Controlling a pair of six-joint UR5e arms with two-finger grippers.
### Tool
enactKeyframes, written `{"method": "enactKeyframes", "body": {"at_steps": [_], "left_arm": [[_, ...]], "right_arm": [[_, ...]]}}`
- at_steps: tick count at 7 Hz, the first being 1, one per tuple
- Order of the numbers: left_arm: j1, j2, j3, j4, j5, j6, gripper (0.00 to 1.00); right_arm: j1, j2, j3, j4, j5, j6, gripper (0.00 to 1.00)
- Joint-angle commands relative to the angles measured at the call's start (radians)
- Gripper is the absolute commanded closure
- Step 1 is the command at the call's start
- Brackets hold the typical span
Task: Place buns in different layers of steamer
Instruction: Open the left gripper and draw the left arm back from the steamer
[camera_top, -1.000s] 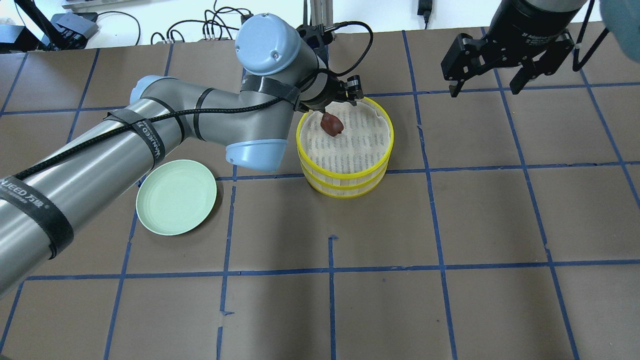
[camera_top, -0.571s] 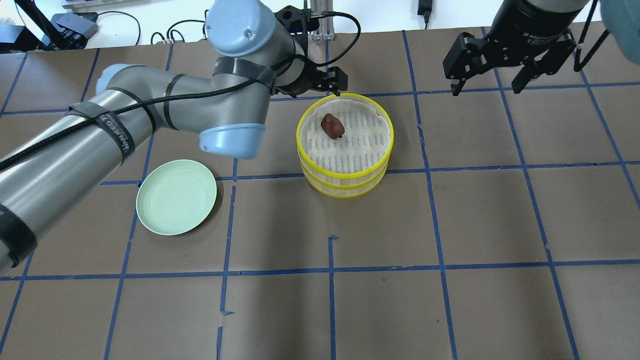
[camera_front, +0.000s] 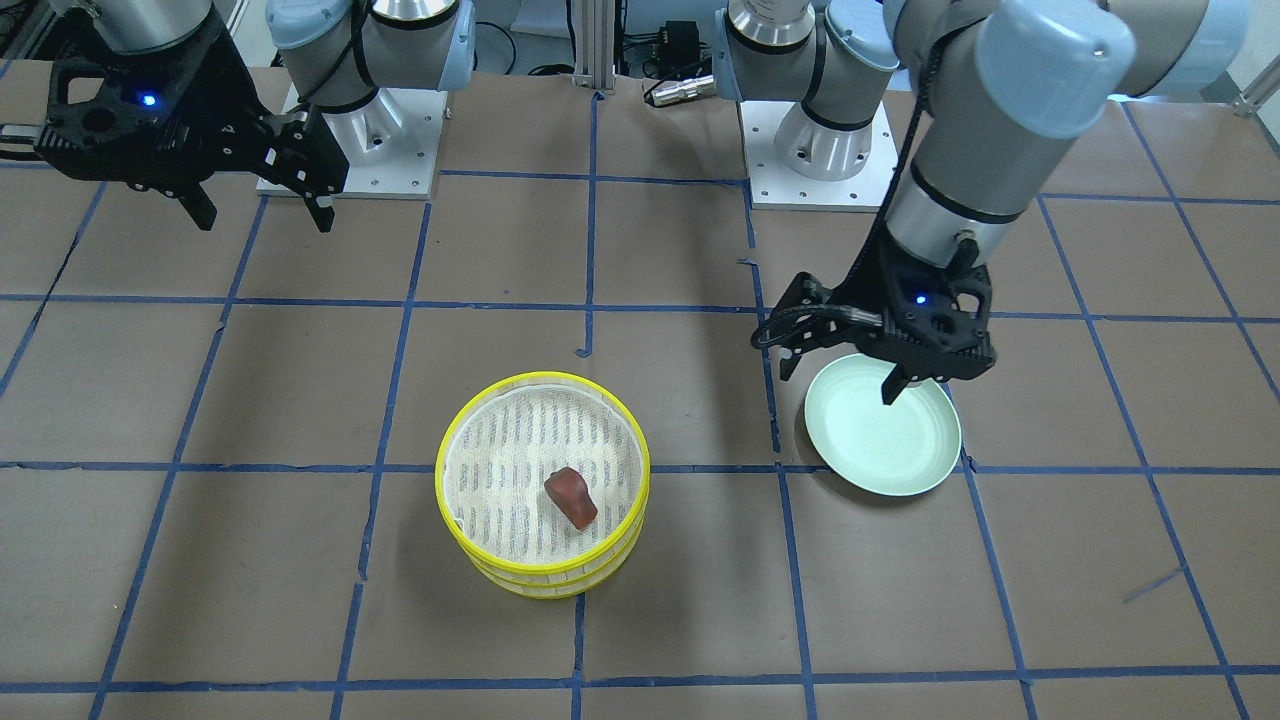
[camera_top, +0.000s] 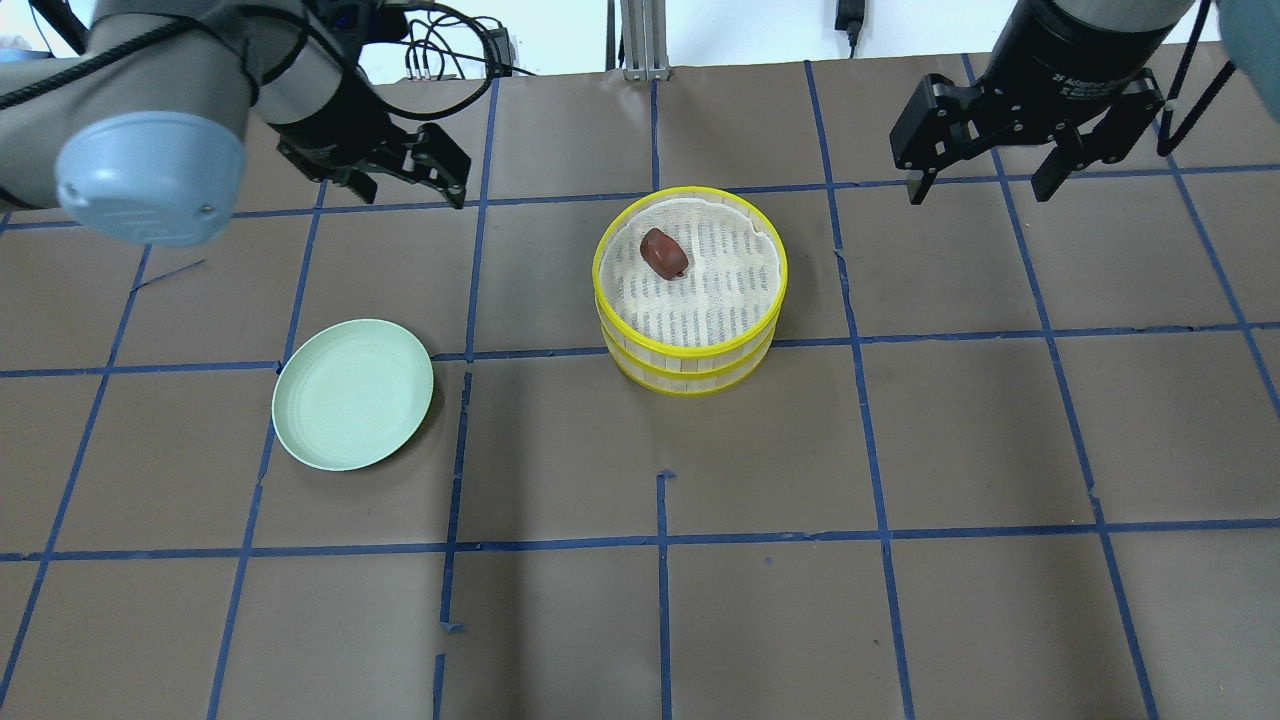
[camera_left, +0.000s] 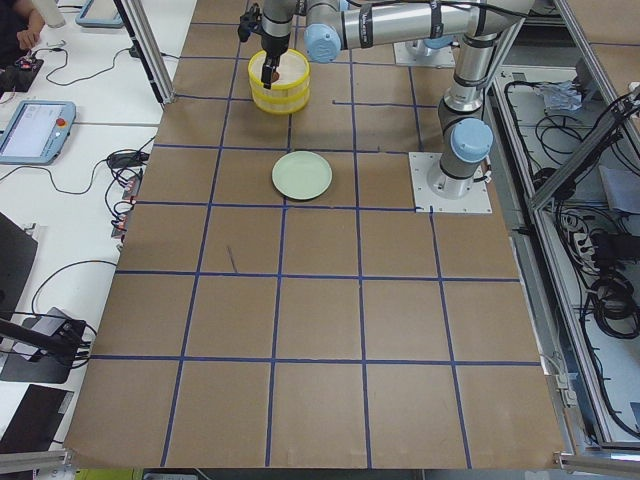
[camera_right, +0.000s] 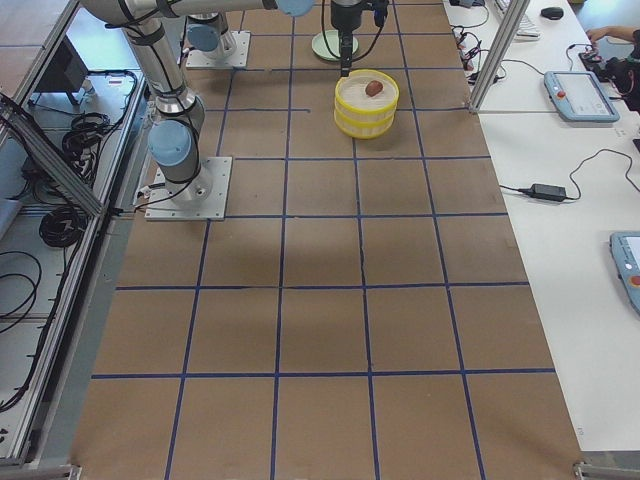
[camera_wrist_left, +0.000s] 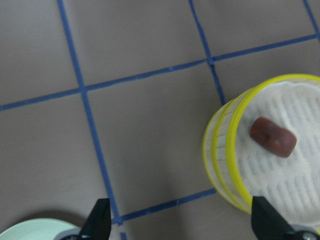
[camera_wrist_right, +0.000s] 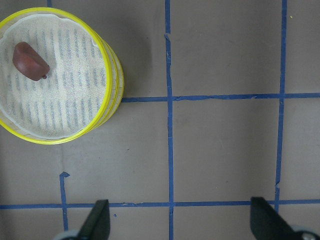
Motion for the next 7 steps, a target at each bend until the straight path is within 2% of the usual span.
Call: {"method": "enactKeyframes", "body": {"at_steps": [1, 3, 4, 7], "left_arm": [[0.054, 0.029, 0.002, -0.1, 0.002, 0.015, 0.0], [0.045, 0.038, 0.012, -0.109, 0.008, 0.014, 0.0], [0.036, 0.054, 0.012, -0.167, 0.086, 0.012, 0.0], [0.025, 0.074, 0.011, -0.233, 0.1, -0.015, 0.0]], "right_arm": [[0.0, -0.002, 0.0, 0.001, 0.0, 0.0, 0.0], [0.0, -0.002, 0.0, 0.001, -0.002, 0.0, 0.0], [0.0, -0.002, 0.0, 0.001, -0.002, 0.0, 0.0], [0.0, -0.002, 0.0, 0.001, -0.002, 0.0, 0.0]]}}
